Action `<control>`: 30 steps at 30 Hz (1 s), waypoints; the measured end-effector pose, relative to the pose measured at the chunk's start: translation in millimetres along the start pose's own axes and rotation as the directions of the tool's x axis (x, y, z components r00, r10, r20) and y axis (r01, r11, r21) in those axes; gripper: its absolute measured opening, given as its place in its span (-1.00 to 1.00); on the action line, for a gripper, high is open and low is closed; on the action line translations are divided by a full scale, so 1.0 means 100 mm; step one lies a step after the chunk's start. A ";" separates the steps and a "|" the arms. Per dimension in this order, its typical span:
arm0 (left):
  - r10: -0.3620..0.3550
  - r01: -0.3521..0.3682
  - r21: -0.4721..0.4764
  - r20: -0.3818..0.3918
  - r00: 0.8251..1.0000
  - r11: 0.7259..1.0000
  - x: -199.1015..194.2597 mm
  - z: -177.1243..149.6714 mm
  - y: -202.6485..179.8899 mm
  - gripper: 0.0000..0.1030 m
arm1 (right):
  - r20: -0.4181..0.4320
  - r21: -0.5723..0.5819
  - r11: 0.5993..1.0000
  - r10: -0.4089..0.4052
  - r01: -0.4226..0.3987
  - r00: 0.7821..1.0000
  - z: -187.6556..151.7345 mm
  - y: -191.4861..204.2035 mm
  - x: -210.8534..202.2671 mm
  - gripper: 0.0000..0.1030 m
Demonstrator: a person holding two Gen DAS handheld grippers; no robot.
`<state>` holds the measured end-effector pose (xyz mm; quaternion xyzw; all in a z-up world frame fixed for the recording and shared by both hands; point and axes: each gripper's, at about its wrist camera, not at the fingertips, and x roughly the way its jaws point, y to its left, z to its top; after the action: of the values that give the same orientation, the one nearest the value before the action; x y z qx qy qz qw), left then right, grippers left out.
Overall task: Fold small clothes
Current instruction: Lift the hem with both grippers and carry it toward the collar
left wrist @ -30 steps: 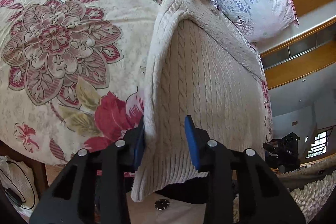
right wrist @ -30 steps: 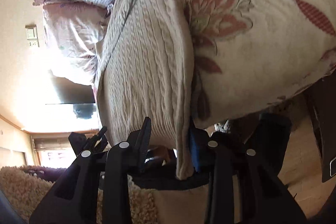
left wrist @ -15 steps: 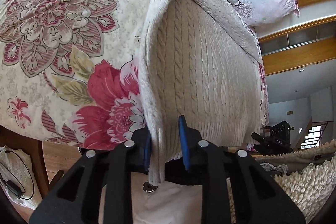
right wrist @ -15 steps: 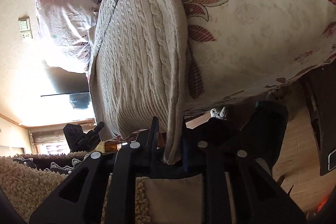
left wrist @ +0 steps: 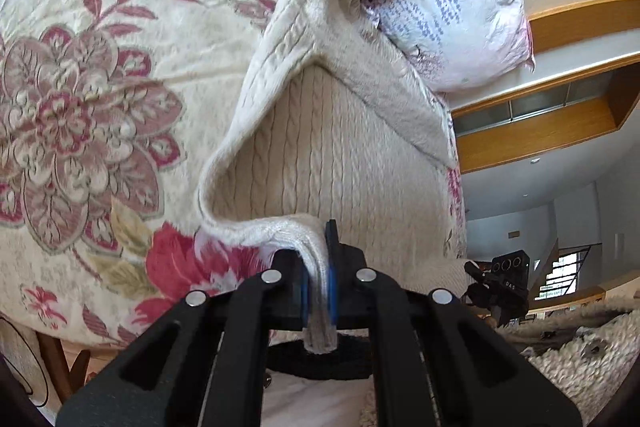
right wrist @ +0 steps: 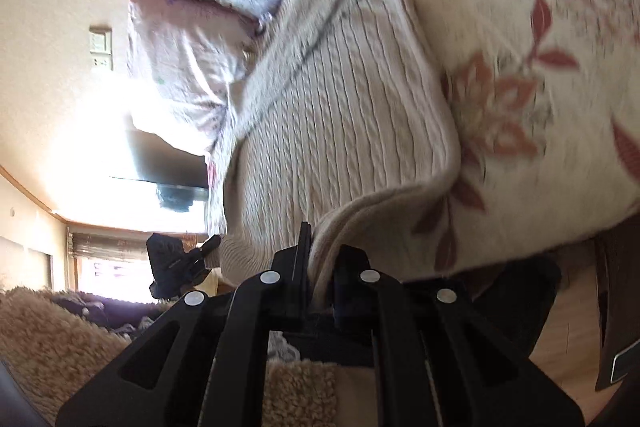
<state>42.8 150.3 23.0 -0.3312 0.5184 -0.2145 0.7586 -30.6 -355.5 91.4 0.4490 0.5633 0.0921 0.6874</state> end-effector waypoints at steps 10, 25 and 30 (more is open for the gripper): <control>-0.084 0.089 -0.020 0.185 0.979 0.996 -0.07 0.76 -0.14 -0.88 | 0.204 -0.077 0.996 0.062 -0.047 0.977 0.58 0.27 -0.18 -0.82; -0.035 0.055 -0.055 0.312 0.949 0.997 0.46 1.94 -0.46 -0.88 | 0.376 -0.097 0.994 -0.011 0.052 0.926 1.79 0.68 0.45 -0.82; 0.015 0.028 -0.134 0.305 0.952 0.991 0.66 2.20 -0.29 -0.88 | 0.390 0.011 0.995 -0.097 0.100 0.916 2.09 0.49 0.67 -0.82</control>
<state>272.0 147.6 54.6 -0.4132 0.4072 -0.1272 0.8045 190.7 -392.7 72.6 0.4263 0.4365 -0.0314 0.7917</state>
